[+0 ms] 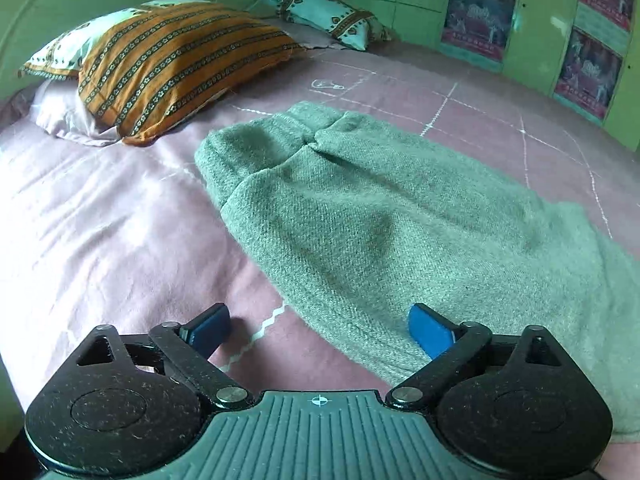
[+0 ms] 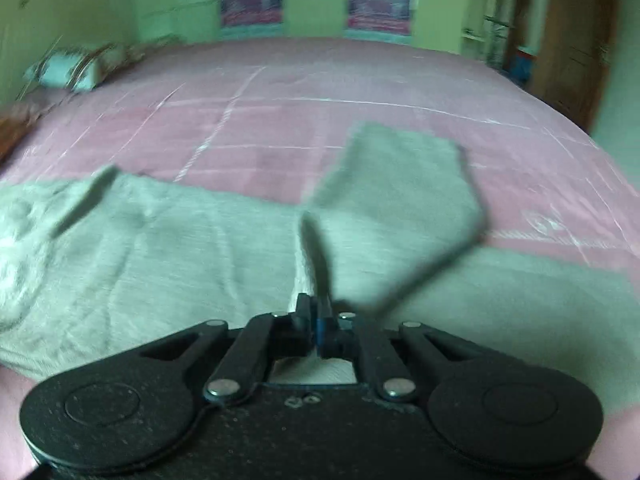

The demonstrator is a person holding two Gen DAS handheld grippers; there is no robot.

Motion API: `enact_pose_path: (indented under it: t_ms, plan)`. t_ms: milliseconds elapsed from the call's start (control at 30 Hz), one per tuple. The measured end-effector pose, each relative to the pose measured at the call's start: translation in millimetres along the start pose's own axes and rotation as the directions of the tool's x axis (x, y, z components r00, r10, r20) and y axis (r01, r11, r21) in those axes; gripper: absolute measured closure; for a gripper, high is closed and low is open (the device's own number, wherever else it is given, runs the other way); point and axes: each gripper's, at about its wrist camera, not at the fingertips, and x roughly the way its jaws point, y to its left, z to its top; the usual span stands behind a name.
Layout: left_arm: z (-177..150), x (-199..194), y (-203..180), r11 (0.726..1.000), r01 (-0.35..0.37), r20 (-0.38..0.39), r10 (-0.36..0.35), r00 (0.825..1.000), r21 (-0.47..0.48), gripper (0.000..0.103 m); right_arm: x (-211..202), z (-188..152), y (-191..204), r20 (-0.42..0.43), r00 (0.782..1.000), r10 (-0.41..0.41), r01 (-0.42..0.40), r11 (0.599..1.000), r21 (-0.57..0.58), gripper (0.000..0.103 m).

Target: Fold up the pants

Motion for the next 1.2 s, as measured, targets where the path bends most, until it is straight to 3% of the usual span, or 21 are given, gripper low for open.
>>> enact_pose_path:
  t_ms: [100, 133, 200, 233, 267, 300, 433, 533, 600, 633, 733, 833, 1000, 1033, 1067, 1200]
  plan:
    - [-4, -1, 1, 1.000, 0.012, 0.010, -0.012, 1.000, 0.008, 0.005, -11, -28, -32, -0.046, 0.999, -0.026, 0.029, 0.997, 0.074, 0.103]
    - [-3, 1, 3, 1.000, 0.015, 0.012, -0.015, 1.000, 0.007, 0.005, -20, -34, -43, -0.026, 1.000, -0.011, 0.014, 0.992, 0.123, 0.103]
    - [-1, 3, 4, 1.000, 0.019, 0.015, -0.019, 1.000, -0.018, 0.005, -40, -31, -47, 0.075, 0.997, -0.015, 0.008, 0.995, 0.104, 0.103]
    - [0, 3, 3, 1.000, 0.019, 0.018, -0.019, 1.000, -0.023, 0.005, -46, -24, -44, 0.123, 0.992, 0.007, -0.018, 0.996, 0.088, 0.099]
    - [0, 3, 2, 1.000, 0.014, 0.019, -0.013, 1.000, -0.019, 0.005, -48, -13, -40, 0.148, 0.988, 0.030, -0.042, 0.996, 0.078, 0.086]
    - [-1, 3, -1, 1.000, 0.004, 0.019, -0.004, 1.000, -0.013, 0.005, -43, 0, -35, 0.151, 0.987, 0.048, -0.059, 0.996, 0.067, 0.082]
    - [0, 2, 0, 1.000, -0.005, 0.010, 0.005, 1.000, -0.026, 0.005, 0, 42, 3, 0.115, 0.988, 0.099, -0.096, 0.995, -0.032, 0.083]
    - [-1, -2, 3, 0.999, -0.016, 0.005, 0.017, 1.000, -0.040, 0.005, 39, 55, 31, 0.012, 0.999, 0.044, -0.042, 0.991, -0.128, 0.081]
    - [-3, -3, 4, 0.999, -0.014, 0.002, 0.014, 1.000, -0.041, 0.005, 54, 54, 36, -0.024, 1.000, 0.013, -0.017, 0.983, -0.183, 0.086]
    - [-4, -3, 4, 0.999, -0.012, 0.001, 0.012, 1.000, -0.037, 0.005, 55, 50, 31, -0.031, 0.999, -0.014, 0.008, 0.983, -0.184, 0.103]
    - [-4, -2, 6, 0.999, 0.002, -0.002, -0.002, 1.000, -0.038, 0.004, 16, 40, -3, 0.086, 0.996, -0.003, 0.008, 0.998, -0.059, 0.103]
    - [-4, -1, 6, 0.999, 0.009, 0.001, -0.009, 1.000, -0.032, 0.003, -46, 5, -55, 0.190, 0.981, 0.025, -0.056, 0.985, 0.161, 0.103]
    - [-3, -3, 6, 0.999, -0.001, 0.004, 0.001, 1.000, -0.040, 0.003, -49, -62, -100, 0.028, 1.000, 0.003, -0.012, 0.948, 0.317, 0.098]
    - [-2, -6, 6, 0.999, -0.001, 0.007, 0.002, 1.000, -0.044, 0.003, -55, -64, -104, 0.060, 0.998, 0.009, -0.028, 0.945, 0.327, 0.095]
    - [-2, -8, 5, 0.999, -0.006, 0.012, 0.007, 1.000, -0.040, 0.003, -64, -61, -103, 0.102, 0.995, -0.006, -0.025, 0.954, 0.300, 0.085]
    - [-4, -12, 1, 0.999, -0.016, 0.023, 0.016, 1.000, -0.036, 0.003, -65, -32, -76, 0.171, 0.985, 0.015, -0.032, 0.995, 0.099, 0.077]
